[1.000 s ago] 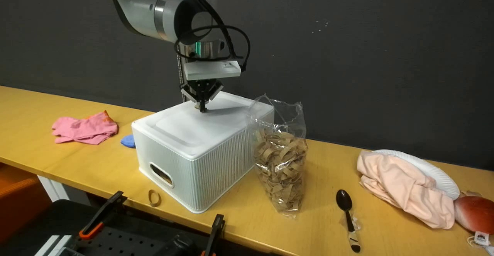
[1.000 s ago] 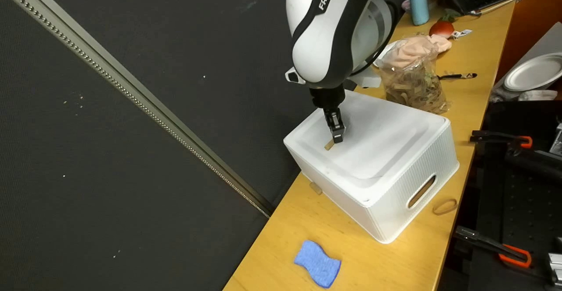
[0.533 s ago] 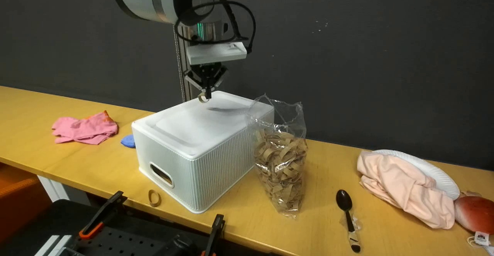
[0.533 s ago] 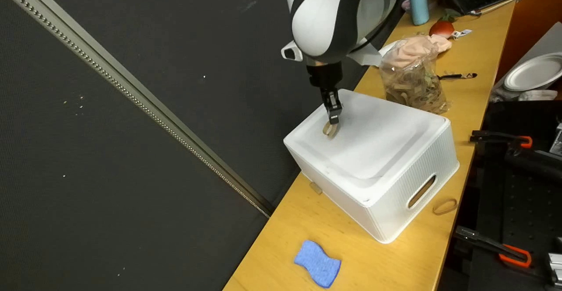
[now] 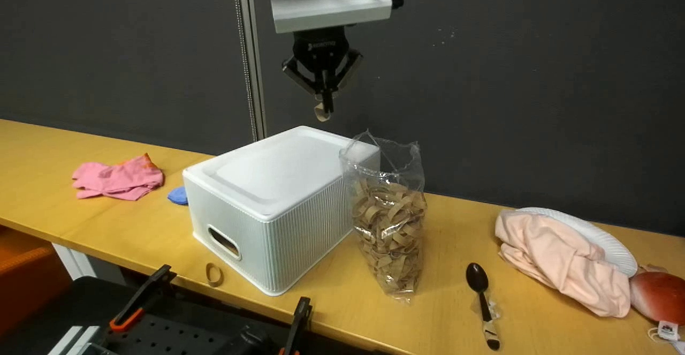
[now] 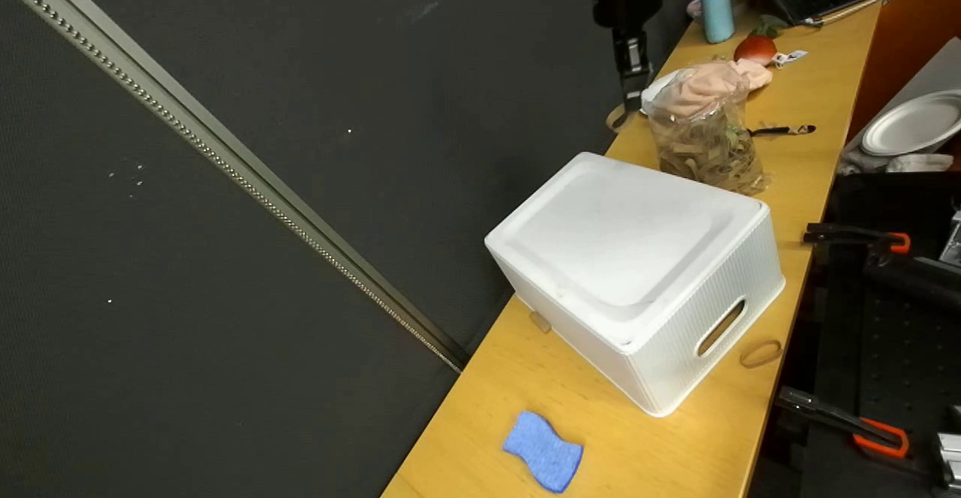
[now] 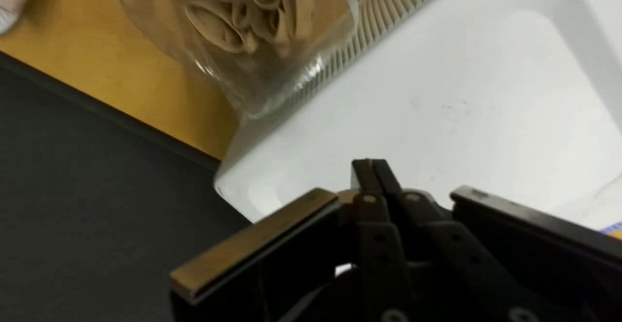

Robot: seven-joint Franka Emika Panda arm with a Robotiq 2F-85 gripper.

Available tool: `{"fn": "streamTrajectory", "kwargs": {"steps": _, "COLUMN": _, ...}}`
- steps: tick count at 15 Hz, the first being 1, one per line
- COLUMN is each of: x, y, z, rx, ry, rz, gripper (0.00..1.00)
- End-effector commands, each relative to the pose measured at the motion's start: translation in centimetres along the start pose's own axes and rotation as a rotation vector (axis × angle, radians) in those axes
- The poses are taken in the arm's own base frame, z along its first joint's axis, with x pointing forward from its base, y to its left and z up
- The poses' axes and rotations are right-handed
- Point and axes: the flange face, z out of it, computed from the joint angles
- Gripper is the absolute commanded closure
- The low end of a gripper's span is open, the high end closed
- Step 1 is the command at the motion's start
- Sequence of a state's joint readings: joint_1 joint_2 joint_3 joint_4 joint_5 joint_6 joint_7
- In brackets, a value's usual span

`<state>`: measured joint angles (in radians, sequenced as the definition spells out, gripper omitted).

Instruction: Move the rubber bands into a plastic

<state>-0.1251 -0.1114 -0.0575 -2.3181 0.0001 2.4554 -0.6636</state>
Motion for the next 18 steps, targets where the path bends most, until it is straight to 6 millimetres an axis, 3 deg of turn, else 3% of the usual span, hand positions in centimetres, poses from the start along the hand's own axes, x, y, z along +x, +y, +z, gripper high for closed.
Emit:
{"fn": "streamTrajectory", "kwargs": {"steps": 1, "x": -5.3, "y": 2.0, "z": -1.5, "rx": -0.067, "ry": -0.037, "rz": 0.093, "gripper": 0.99}}
{"fn": "streamTrajectory", "kwargs": {"steps": 3, "x": -7.0, "y": 3.4, "z": -0.8, "rx": -0.088, "ry": -0.048, "rz": 0.136, "gripper": 0.99}}
{"fn": "streamTrajectory", "kwargs": {"steps": 6, "x": -8.1, "y": 3.8, "z": 0.5, "rx": -0.079, "ry": -0.075, "rz": 0.172, "gripper": 0.99}}
{"fn": "streamTrajectory", "kwargs": {"steps": 16, "x": -8.8, "y": 5.0, "z": 3.4, "rx": -0.093, "ry": -0.055, "rz": 0.219, "gripper": 0.99}}
{"fn": "streamTrajectory", "kwargs": {"steps": 17, "x": -8.7, "y": 5.1, "z": 3.5, "rx": -0.094, "ry": -0.052, "rz": 0.220, "gripper": 0.74}}
{"fn": "streamTrajectory", "kwargs": {"steps": 18, "x": -8.7, "y": 5.1, "z": 3.6, "rx": -0.096, "ry": -0.052, "rz": 0.223, "gripper": 0.72}}
